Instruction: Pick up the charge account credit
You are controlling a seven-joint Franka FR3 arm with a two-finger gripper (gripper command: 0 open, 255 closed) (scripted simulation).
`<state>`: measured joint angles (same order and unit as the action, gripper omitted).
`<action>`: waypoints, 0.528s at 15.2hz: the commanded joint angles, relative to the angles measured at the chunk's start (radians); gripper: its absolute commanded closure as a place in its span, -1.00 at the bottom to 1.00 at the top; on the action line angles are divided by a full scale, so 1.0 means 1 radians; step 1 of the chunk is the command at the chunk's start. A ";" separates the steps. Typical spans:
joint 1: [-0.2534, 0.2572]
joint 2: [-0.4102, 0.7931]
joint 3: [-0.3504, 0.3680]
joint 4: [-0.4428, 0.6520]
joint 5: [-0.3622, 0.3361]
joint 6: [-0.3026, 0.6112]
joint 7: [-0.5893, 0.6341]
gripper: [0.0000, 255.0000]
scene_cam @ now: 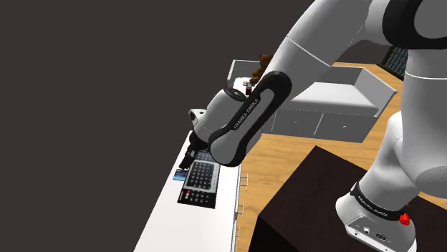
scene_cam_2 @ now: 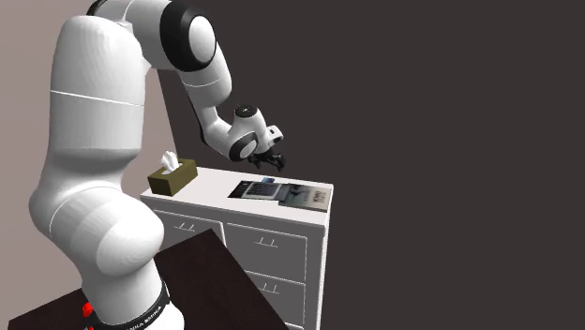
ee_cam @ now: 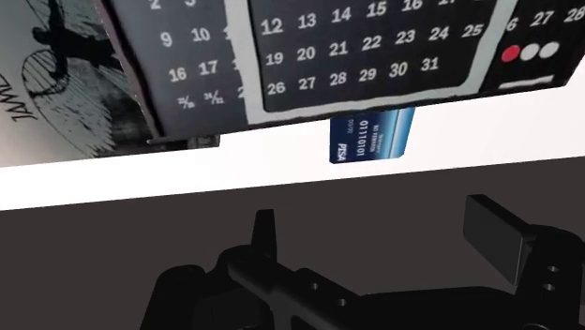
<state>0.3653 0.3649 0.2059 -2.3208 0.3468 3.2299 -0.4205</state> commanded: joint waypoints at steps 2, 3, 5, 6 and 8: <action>0.036 0.121 -0.004 0.097 -0.017 0.057 -0.009 -1.00; 0.043 0.145 -0.006 0.118 -0.021 0.066 -0.011 -1.00; 0.035 0.172 0.003 0.125 -0.024 0.086 -0.014 -1.00; 0.031 0.186 0.007 0.129 -0.026 0.096 -0.016 -1.00; 0.024 0.215 0.014 0.137 -0.031 0.116 -0.018 -1.00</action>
<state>0.3954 0.5608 0.2153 -2.1917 0.3194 3.3346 -0.4361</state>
